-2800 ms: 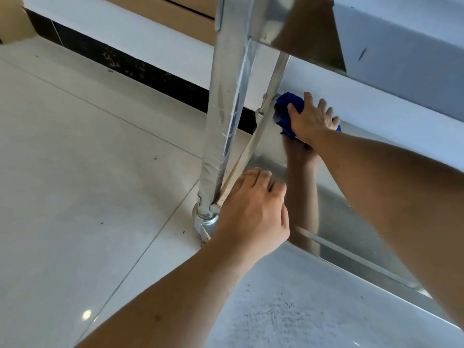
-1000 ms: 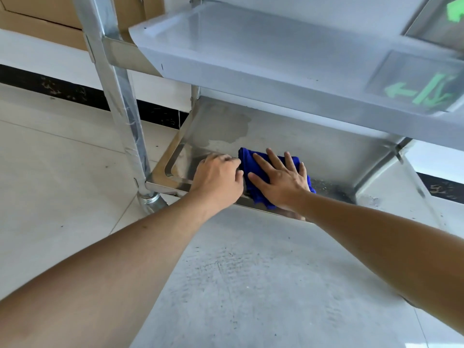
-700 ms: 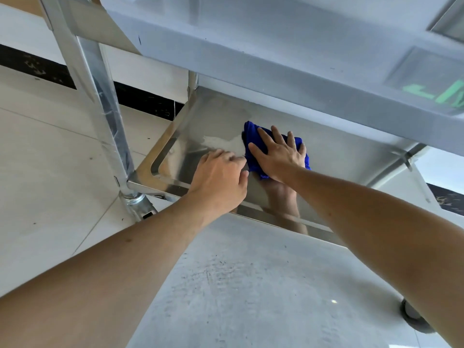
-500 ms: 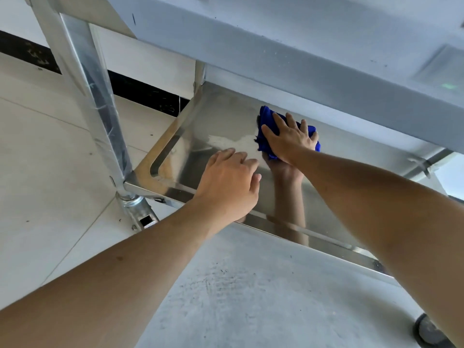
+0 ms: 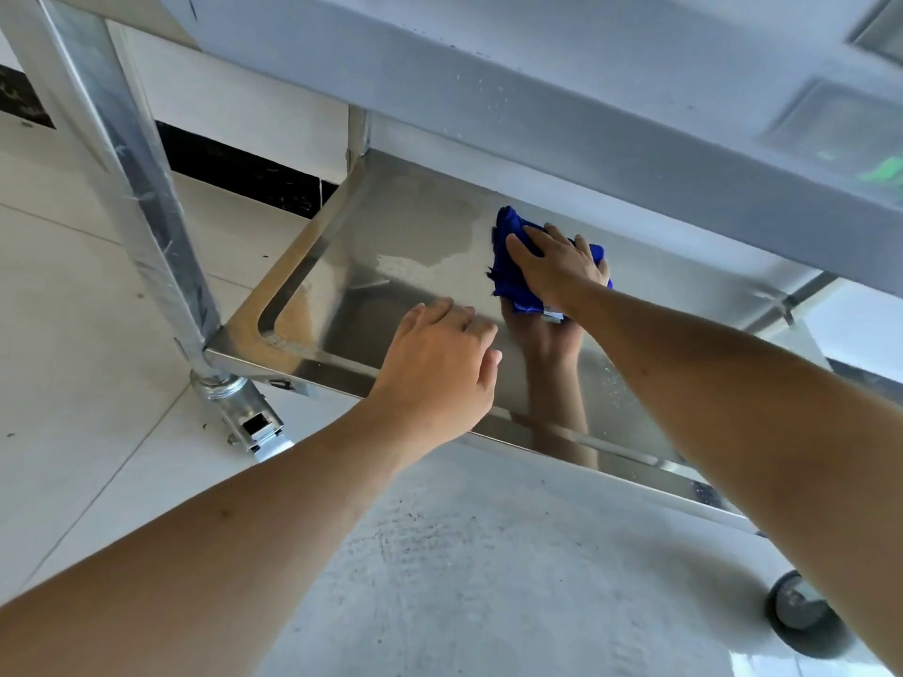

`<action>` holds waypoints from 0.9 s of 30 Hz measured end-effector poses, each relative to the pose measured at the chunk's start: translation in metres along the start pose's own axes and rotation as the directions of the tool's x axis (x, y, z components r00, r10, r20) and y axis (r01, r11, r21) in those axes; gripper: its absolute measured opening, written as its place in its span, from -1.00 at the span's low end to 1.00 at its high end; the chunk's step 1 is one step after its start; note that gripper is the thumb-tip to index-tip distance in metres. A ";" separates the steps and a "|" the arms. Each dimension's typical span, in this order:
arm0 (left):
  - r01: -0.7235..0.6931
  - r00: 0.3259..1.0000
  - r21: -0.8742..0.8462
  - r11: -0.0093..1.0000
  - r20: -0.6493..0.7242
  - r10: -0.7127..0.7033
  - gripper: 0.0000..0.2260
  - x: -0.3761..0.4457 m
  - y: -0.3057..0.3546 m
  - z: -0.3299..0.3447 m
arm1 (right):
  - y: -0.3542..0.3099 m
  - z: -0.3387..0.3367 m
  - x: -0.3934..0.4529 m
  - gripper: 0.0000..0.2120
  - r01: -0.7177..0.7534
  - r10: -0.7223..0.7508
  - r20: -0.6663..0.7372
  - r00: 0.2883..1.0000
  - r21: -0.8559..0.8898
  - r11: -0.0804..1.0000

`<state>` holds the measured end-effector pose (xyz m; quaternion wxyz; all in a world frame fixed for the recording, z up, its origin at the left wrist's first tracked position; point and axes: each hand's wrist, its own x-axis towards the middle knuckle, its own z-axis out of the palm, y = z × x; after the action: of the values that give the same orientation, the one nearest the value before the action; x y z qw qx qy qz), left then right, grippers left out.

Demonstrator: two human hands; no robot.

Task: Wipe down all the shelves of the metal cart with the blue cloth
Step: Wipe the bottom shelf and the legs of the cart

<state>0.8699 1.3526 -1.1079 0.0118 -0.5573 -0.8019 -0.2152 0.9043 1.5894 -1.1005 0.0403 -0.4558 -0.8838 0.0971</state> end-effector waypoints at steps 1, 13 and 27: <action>-0.008 1.000 -0.008 1.000 -0.003 0.008 -0.64 -0.001 0.002 0.000 | 0.005 0.001 -0.013 -0.39 0.008 -0.008 -0.010 1.000 0.000 1.000; -0.007 0.999 -0.088 0.996 0.046 0.011 -0.77 0.003 0.046 0.001 | 0.041 0.007 -0.158 -0.36 0.020 -0.019 0.017 1.000 -0.075 0.997; -0.042 0.997 -0.080 0.996 0.057 0.047 -0.70 0.025 0.077 0.007 | 0.072 0.004 -0.213 -0.31 0.077 -0.079 -0.019 0.997 -0.099 0.992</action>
<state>0.9312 1.3998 -1.0824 -0.0291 -0.5812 -0.7800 -0.2300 1.0846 1.4560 -1.1157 0.0316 -0.4235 -0.9041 0.0468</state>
